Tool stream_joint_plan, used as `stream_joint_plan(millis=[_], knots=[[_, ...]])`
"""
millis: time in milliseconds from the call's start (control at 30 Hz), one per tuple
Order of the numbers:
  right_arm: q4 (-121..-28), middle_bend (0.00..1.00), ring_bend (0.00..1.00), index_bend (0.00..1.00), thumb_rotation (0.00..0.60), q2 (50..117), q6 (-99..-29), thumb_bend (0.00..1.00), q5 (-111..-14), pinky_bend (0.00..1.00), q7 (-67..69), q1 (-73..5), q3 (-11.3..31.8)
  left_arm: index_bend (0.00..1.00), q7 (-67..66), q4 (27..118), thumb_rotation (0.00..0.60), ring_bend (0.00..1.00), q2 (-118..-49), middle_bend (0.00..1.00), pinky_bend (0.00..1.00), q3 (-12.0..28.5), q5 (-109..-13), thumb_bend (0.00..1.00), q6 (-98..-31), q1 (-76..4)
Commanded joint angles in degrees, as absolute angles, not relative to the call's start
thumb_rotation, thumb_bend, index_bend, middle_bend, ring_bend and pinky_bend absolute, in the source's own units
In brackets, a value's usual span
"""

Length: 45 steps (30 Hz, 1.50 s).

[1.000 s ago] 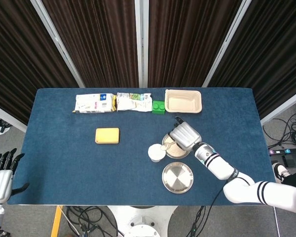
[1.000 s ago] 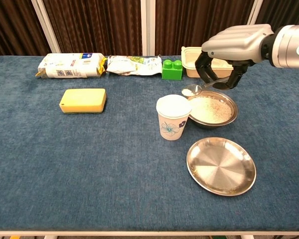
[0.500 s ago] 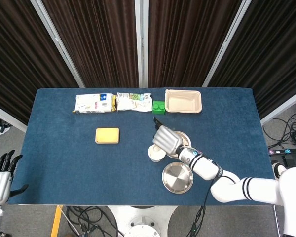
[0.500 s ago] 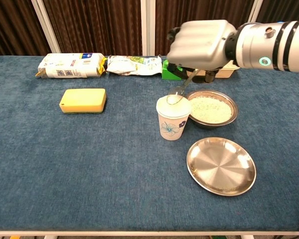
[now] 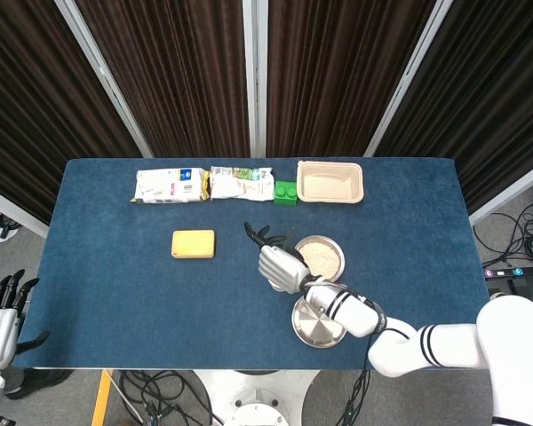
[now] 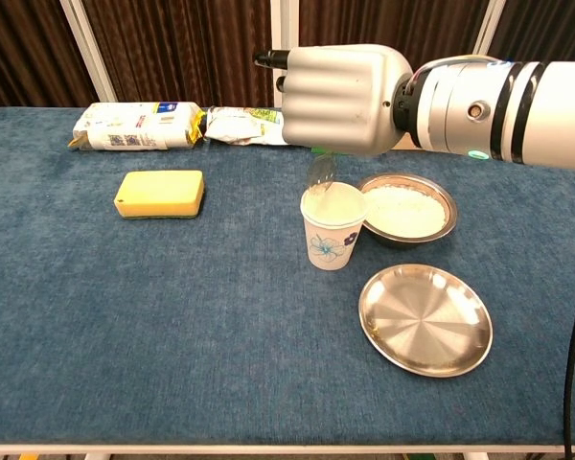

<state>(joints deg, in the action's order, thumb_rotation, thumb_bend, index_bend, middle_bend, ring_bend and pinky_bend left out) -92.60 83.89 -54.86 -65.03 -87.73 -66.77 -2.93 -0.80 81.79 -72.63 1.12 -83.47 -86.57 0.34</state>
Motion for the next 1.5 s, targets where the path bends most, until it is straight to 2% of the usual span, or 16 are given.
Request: stream_joint_plan(millis=[33,467,700,967,1233,1333,1500], knots=[[-94.05,0.59,0.30,0.65,0.600,84.82,-57.50,0.33,-63.65,0.00,-91.21,-65.98,-3.59,0.22,-0.66,81.68,0.600,0.07,-72.67,0.14,0.05,1.11,-83.50,0.12,-86.67,0.42],[-94.63,0.59,0.30,0.65,0.600,87.38,-62.33,0.33,-61.97,0.00,-96.13,-63.24,-4.77,0.22,-0.89,81.88,0.600,0.07,-72.82,0.14,0.05,1.08,-84.04,0.12,-87.00,0.43],[-95.11,0.59,0.31,0.65,0.600,86.98,-63.97,0.33,-63.13,0.00,-92.32,-61.73,-3.80,0.22,-0.85,82.08,0.600,0.07,-72.63,0.14,0.05,1.04,-83.93,0.12,-87.05,0.60],[-97.12,0.59,0.31,0.65,0.600,83.05,-67.79,0.33,-66.37,0.00,-81.74,-57.25,-3.09,0.22,-1.34,82.39,0.600,0.07,-72.48,0.14,0.05,1.20,-84.25,0.12,-86.86,0.21],[-98.93,0.60,0.31,0.66,0.600,81.20,-67.85,0.33,-67.79,0.00,-69.82,-52.96,-3.15,0.22,-2.57,84.03,0.600,0.07,-71.78,0.14,0.05,1.17,-84.97,0.12,-87.66,0.21],[-102.16,0.60,0.32,0.66,0.600,78.93,-67.61,0.33,-68.35,0.00,-61.78,-50.24,-3.95,0.22,-2.87,84.48,0.600,0.07,-71.58,0.14,0.05,1.04,-85.15,0.12,-87.66,0.21],[-104.95,0.60,0.30,0.66,0.600,75.59,-66.32,0.33,-72.66,0.00,-47.12,-45.21,-7.88,0.22,-3.28,85.10,0.600,0.07,-71.35,0.14,0.05,1.09,-85.24,0.12,-87.58,0.04]])
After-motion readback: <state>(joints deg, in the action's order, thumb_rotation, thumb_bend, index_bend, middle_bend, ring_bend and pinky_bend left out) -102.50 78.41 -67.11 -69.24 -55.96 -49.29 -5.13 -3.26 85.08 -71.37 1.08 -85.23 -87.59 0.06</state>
